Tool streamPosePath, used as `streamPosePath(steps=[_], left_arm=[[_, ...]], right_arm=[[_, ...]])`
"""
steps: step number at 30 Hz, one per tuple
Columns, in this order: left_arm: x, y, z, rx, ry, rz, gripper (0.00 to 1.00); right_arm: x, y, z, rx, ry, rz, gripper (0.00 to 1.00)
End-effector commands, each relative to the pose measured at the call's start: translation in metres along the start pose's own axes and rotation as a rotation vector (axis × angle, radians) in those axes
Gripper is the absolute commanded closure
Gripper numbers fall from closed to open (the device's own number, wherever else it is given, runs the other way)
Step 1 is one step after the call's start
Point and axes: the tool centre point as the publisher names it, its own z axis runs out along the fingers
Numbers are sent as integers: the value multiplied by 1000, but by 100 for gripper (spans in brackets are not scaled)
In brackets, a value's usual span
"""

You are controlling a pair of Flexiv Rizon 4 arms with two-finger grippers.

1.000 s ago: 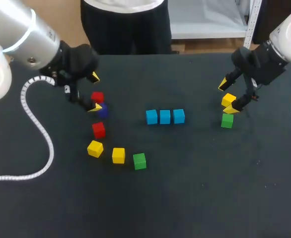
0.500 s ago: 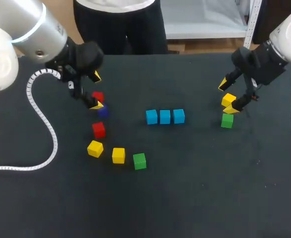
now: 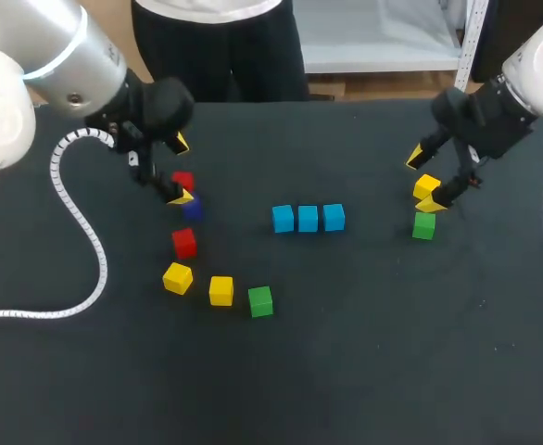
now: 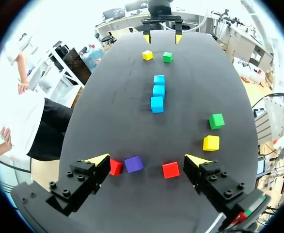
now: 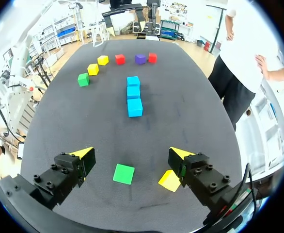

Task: Place the blue cubes, place green cubes on the blue cubes, place the yellow cubes on the green cubes, then place the red cubes on the yellow cubes, and place purple cube on the red cubes.

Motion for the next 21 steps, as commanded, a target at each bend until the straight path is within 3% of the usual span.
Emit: streamPosePath(steps=[1,9,21], left_arm=[[-1,2,0,3,4,0,0],[-1,2,0,3,4,0,0],[-1,2,0,3,4,0,0]], right_arm=[[-14,-5,7,-13,31,-9,0],[-12,1,14,-18,205,6,0],[28,14,0,59,367,88,0]])
